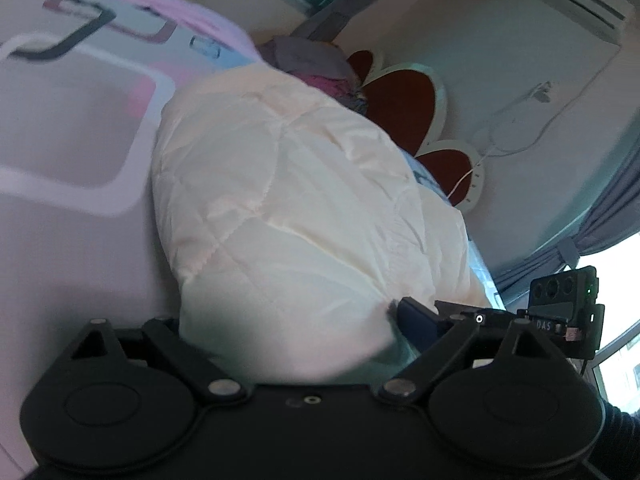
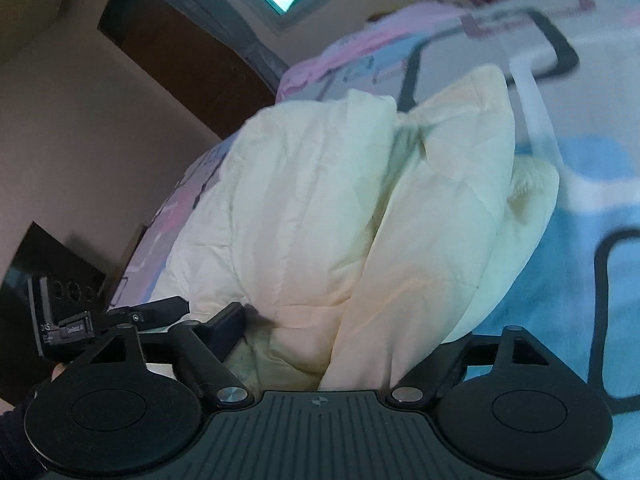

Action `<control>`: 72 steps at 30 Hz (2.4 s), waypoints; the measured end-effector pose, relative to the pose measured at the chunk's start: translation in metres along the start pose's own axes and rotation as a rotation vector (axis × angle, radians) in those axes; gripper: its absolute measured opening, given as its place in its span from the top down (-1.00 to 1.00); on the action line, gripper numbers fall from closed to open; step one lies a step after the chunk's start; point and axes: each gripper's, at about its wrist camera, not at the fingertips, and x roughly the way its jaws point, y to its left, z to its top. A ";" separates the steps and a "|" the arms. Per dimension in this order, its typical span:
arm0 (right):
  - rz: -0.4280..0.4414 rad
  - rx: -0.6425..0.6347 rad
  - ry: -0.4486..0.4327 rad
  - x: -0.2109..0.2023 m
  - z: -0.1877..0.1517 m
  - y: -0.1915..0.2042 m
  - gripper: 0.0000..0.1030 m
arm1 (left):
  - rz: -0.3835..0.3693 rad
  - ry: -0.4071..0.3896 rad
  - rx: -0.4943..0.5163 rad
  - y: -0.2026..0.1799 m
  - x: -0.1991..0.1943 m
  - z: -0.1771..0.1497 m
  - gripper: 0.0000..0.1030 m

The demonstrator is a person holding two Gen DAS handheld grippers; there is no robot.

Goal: Fold large clothes

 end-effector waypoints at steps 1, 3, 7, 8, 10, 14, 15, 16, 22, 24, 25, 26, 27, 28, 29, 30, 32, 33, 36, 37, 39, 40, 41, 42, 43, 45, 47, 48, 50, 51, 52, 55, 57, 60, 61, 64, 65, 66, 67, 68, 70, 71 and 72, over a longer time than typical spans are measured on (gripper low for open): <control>-0.008 -0.014 -0.008 0.002 0.002 0.009 -0.51 | -0.009 -0.005 0.007 0.002 -0.004 0.003 -0.78; -0.016 -0.031 -0.017 0.009 0.004 0.027 -0.51 | -0.020 -0.012 0.021 0.006 -0.013 0.012 -0.78; -0.016 -0.053 -0.044 0.033 0.008 0.069 -0.51 | -0.044 -0.043 0.057 0.023 -0.044 0.034 -0.78; -0.014 -0.060 -0.051 0.041 0.009 0.081 -0.51 | -0.046 -0.052 0.065 0.030 -0.055 0.040 -0.78; -0.003 -0.075 -0.063 0.061 0.012 0.104 -0.51 | -0.047 -0.069 0.075 0.046 -0.073 0.050 -0.78; 0.029 -0.105 -0.063 0.113 0.017 0.152 -0.50 | -0.020 -0.100 0.081 0.083 -0.113 0.070 -0.78; 0.037 -0.114 -0.057 0.128 0.017 0.165 -0.50 | -0.010 -0.106 0.077 0.092 -0.123 0.072 -0.78; 0.044 -0.124 -0.048 0.143 0.016 0.177 -0.50 | 0.002 -0.109 0.071 0.100 -0.130 0.076 -0.78; 0.074 -0.145 0.027 0.223 0.000 0.224 -0.50 | 0.075 -0.120 0.028 0.161 -0.180 0.078 -0.79; 0.027 -0.134 0.086 0.259 -0.007 0.222 -0.51 | 0.124 -0.078 0.016 0.183 -0.181 0.071 -0.76; -0.003 -0.108 0.121 0.275 -0.011 0.217 -0.51 | 0.171 -0.041 -0.006 0.194 -0.176 0.064 -0.77; -0.001 -0.074 0.130 0.283 -0.018 0.211 -0.54 | 0.197 -0.021 -0.039 0.204 -0.170 0.057 -0.79; 0.001 -0.057 0.122 0.284 -0.022 0.209 -0.57 | 0.193 -0.036 -0.061 0.209 -0.172 0.052 -0.79; -0.008 -0.060 0.116 0.283 -0.024 0.210 -0.57 | 0.193 -0.055 -0.065 0.208 -0.173 0.047 -0.80; -0.021 -0.068 0.112 0.281 -0.024 0.212 -0.57 | 0.203 -0.067 -0.060 0.205 -0.175 0.044 -0.85; -0.033 -0.078 0.107 0.276 -0.025 0.212 -0.57 | 0.218 -0.077 -0.054 0.201 -0.176 0.041 -0.87; -0.062 -0.094 0.088 0.265 -0.021 0.215 -0.57 | 0.239 -0.093 -0.041 0.196 -0.181 0.042 -0.91; -0.072 -0.093 0.079 0.257 -0.021 0.213 -0.58 | 0.246 -0.097 -0.034 0.197 -0.187 0.044 -0.92; -0.122 -0.085 0.027 0.220 -0.020 0.211 -0.58 | 0.274 -0.124 -0.025 0.199 -0.212 0.046 -0.90; -0.149 -0.093 -0.002 0.210 -0.018 0.212 -0.58 | 0.289 -0.144 -0.026 0.200 -0.220 0.048 -0.84; -0.178 -0.111 -0.055 0.191 -0.009 0.220 -0.57 | 0.308 -0.193 -0.035 0.206 -0.236 0.058 -0.70; -0.177 -0.120 -0.088 0.184 -0.002 0.225 -0.57 | 0.310 -0.219 -0.037 0.210 -0.241 0.068 -0.60; -0.172 -0.141 -0.118 0.183 0.007 0.234 -0.56 | 0.311 -0.242 -0.035 0.210 -0.242 0.079 -0.51; -0.173 -0.173 -0.135 0.186 0.016 0.245 -0.35 | 0.309 -0.258 -0.025 0.208 -0.240 0.091 -0.46; -0.184 -0.210 -0.141 0.191 0.024 0.256 -0.01 | 0.301 -0.270 -0.009 0.203 -0.232 0.104 -0.37; -0.213 -0.272 -0.140 0.215 0.041 0.286 0.29 | 0.284 -0.280 0.040 0.187 -0.213 0.129 -0.16; -0.209 -0.299 -0.137 0.237 0.053 0.301 0.33 | 0.291 -0.266 0.101 0.168 -0.188 0.149 -0.08; -0.208 -0.304 -0.125 0.249 0.056 0.305 0.33 | 0.309 -0.254 0.138 0.156 -0.173 0.156 -0.05; -0.221 -0.312 -0.093 0.272 0.057 0.309 0.33 | 0.331 -0.217 0.178 0.143 -0.146 0.167 0.02; -0.237 -0.316 -0.068 0.284 0.057 0.311 0.33 | 0.332 -0.188 0.190 0.139 -0.132 0.171 0.03; -0.257 -0.321 -0.048 0.294 0.055 0.311 0.34 | 0.337 -0.153 0.202 0.137 -0.119 0.173 0.03; -0.319 -0.299 -0.008 0.315 0.043 0.289 0.35 | 0.369 -0.074 0.237 0.144 -0.093 0.172 0.03; -0.346 -0.264 0.008 0.320 0.039 0.271 0.35 | 0.376 -0.041 0.234 0.150 -0.079 0.169 0.03; -0.351 -0.220 0.025 0.323 0.033 0.252 0.35 | 0.388 0.001 0.256 0.156 -0.073 0.160 0.03; -0.354 -0.213 0.027 0.323 0.033 0.250 0.35 | 0.394 0.013 0.263 0.156 -0.070 0.159 0.03; -0.361 -0.203 0.035 0.326 0.034 0.247 0.34 | 0.406 0.036 0.282 0.156 -0.069 0.159 0.03; -0.365 -0.204 0.032 0.322 0.034 0.250 0.34 | 0.402 0.034 0.284 0.156 -0.072 0.159 0.03; -0.371 -0.207 0.015 0.314 0.034 0.255 0.34 | 0.398 0.022 0.281 0.155 -0.077 0.158 0.03; -0.366 -0.211 -0.006 0.305 0.035 0.260 0.34 | 0.393 0.008 0.276 0.153 -0.084 0.158 0.03; -0.350 -0.219 -0.031 0.293 0.034 0.267 0.34 | 0.386 -0.011 0.273 0.150 -0.096 0.155 0.03; -0.314 -0.246 -0.065 0.268 0.030 0.281 0.34 | 0.379 -0.051 0.280 0.140 -0.116 0.148 0.03; -0.295 -0.261 -0.074 0.257 0.026 0.288 0.34 | 0.370 -0.068 0.286 0.135 -0.127 0.143 0.03; -0.277 -0.279 -0.073 0.249 0.021 0.293 0.34 | 0.366 -0.082 0.293 0.129 -0.138 0.137 0.03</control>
